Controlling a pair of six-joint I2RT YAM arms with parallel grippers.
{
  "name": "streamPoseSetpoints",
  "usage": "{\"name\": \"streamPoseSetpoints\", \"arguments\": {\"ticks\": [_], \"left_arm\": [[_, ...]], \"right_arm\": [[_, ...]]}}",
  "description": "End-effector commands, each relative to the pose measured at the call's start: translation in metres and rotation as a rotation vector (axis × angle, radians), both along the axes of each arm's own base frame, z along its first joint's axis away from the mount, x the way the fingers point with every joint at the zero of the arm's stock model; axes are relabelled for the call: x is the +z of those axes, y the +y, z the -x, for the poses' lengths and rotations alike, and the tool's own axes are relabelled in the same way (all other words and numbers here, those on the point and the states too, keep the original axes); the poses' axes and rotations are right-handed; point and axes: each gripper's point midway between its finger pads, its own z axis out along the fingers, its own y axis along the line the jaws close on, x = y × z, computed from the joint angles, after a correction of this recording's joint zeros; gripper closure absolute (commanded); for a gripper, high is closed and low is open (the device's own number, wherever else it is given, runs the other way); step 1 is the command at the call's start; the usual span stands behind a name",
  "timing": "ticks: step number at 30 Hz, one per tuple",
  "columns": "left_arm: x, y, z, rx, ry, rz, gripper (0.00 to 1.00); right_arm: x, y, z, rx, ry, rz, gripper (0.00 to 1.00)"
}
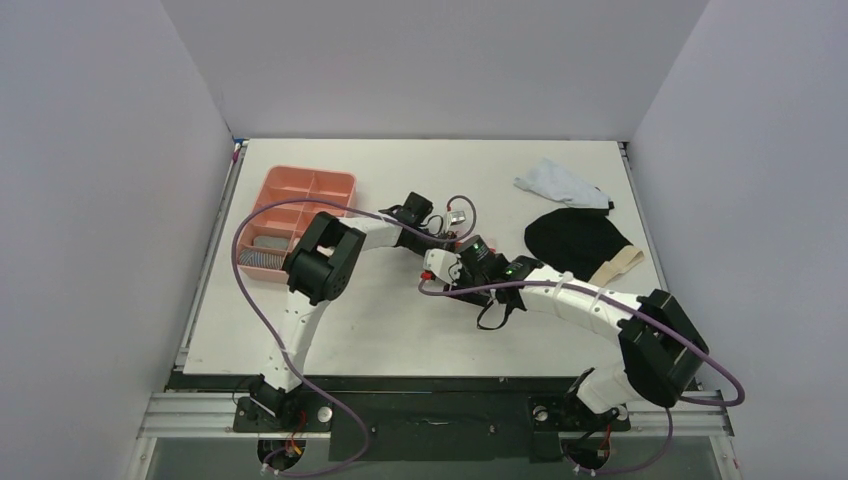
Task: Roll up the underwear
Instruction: Roll the underwear to the center of the board.
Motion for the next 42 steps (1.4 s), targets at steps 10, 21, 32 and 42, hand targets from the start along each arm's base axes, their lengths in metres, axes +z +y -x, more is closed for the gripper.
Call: {"name": "streamPoseSetpoints", "arguments": {"ticks": [10,21,32,42], "left_arm": [[-0.058,0.024,0.019,0.031,0.129,-0.234,1.00],[-0.053,0.020,0.016,0.032,0.108,-0.229,1.00],[-0.040,0.014,0.012,0.032,0.070,-0.182,0.94],[-0.015,0.025,-0.009,0.088,-0.025,-0.092,0.24]], "right_arm": [[-0.028,0.000,-0.013,0.061,-0.067,0.180,0.51],[-0.055,-0.005,-0.001,0.080,0.024,0.230,0.51],[-0.076,-0.014,0.007,0.033,0.207,0.167,0.80],[-0.062,-0.017,0.015,-0.015,0.428,-0.008,1.00]]}}
